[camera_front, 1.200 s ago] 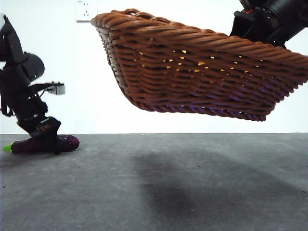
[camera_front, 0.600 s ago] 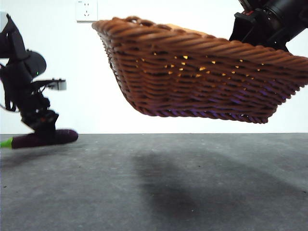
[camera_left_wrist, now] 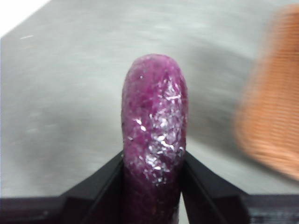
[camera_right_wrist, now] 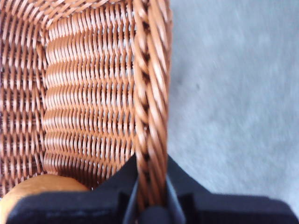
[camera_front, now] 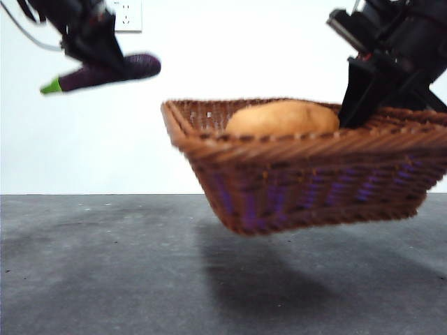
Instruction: Help me put the vegetables on the table into the basket
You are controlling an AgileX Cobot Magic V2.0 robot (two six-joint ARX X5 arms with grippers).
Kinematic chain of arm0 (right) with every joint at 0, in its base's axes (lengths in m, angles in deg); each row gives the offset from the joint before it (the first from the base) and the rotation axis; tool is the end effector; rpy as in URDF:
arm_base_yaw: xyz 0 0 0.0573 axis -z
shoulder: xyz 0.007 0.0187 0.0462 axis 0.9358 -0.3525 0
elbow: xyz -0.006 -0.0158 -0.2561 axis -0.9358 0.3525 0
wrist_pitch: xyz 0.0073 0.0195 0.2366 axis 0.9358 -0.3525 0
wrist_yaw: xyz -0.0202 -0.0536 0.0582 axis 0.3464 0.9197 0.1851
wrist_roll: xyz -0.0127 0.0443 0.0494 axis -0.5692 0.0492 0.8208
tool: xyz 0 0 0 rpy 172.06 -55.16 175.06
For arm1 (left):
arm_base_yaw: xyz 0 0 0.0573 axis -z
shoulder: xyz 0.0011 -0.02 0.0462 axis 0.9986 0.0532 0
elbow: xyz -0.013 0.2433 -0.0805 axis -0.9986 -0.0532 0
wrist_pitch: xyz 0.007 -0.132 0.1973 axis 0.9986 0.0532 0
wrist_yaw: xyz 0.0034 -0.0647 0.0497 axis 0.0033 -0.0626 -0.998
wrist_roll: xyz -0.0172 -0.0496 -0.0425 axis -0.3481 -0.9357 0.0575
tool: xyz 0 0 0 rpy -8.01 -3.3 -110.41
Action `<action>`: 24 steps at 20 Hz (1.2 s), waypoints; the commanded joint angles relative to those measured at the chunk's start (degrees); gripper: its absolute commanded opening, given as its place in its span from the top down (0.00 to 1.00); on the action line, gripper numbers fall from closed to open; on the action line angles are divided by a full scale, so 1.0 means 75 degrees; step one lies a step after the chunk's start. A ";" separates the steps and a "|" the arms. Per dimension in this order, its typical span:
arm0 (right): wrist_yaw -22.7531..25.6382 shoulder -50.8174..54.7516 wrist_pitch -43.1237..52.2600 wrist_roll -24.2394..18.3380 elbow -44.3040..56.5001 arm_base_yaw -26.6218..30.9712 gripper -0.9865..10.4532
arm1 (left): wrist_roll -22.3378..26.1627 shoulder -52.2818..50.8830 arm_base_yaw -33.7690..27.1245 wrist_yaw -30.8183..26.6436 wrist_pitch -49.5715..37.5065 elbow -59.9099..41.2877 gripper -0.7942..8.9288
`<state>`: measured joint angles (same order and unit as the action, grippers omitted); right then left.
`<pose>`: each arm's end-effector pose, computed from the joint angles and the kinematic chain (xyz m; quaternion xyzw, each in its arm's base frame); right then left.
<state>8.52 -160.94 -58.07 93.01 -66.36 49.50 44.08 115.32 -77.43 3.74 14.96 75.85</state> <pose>0.2338 0.1069 0.2223 0.1201 0.4762 0.2860 0.8228 0.3413 -0.0804 0.3395 0.1924 0.3203 -0.3976 0.8380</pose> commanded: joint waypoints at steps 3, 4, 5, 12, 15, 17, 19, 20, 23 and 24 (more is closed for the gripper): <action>-0.0090 -0.0766 0.0096 0.0131 -0.0087 -0.0012 0.92 | 0.0557 -0.1064 0.1212 0.0029 0.1265 -0.0003 0.92; -0.0143 -0.0941 0.0099 0.0128 -0.0087 -0.0047 0.92 | 0.0691 -0.1221 0.1649 -0.0085 0.1553 -0.0003 0.92; -0.0239 -0.1055 0.0096 0.0125 -0.0087 -0.0096 0.92 | 0.0863 -0.1271 0.2122 -0.0353 0.1824 -0.0003 0.92; -0.0647 -0.1116 0.0271 0.0102 -0.0087 -0.0662 0.92 | 0.1512 -0.0070 0.4508 -0.2221 0.2442 -0.0020 0.92; -0.0664 -0.1116 0.0326 0.0102 -0.0087 -0.0656 0.92 | 0.1591 0.0542 0.4674 -0.2224 0.2489 -0.0020 0.92; -0.0667 -0.1116 0.0370 0.0102 -0.0087 -0.0656 0.92 | 0.1597 0.0892 0.4721 -0.2215 0.2430 -0.0020 0.92; -0.0781 -0.1116 0.0513 0.0111 -0.0087 -0.0659 0.92 | 0.1617 0.1253 0.4721 -0.2165 0.2396 -0.0020 0.93; -0.0778 -0.1116 0.0548 0.0125 -0.0087 -0.0659 0.92 | 0.1614 0.1422 0.4721 -0.2165 0.2358 -0.0020 0.93; -0.0775 -0.1116 0.0554 0.0114 -0.0087 -0.0659 0.92 | 0.1387 0.1693 0.4674 -0.1935 0.2270 -0.0020 0.90; -0.0778 -0.1116 0.0557 0.0111 -0.0087 -0.0659 0.92 | 0.1376 0.1693 0.4654 -0.1915 0.2229 -0.0020 0.77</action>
<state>3.56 -169.31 -54.70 93.23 -66.45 44.67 54.78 127.56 -42.33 -10.92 31.81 75.85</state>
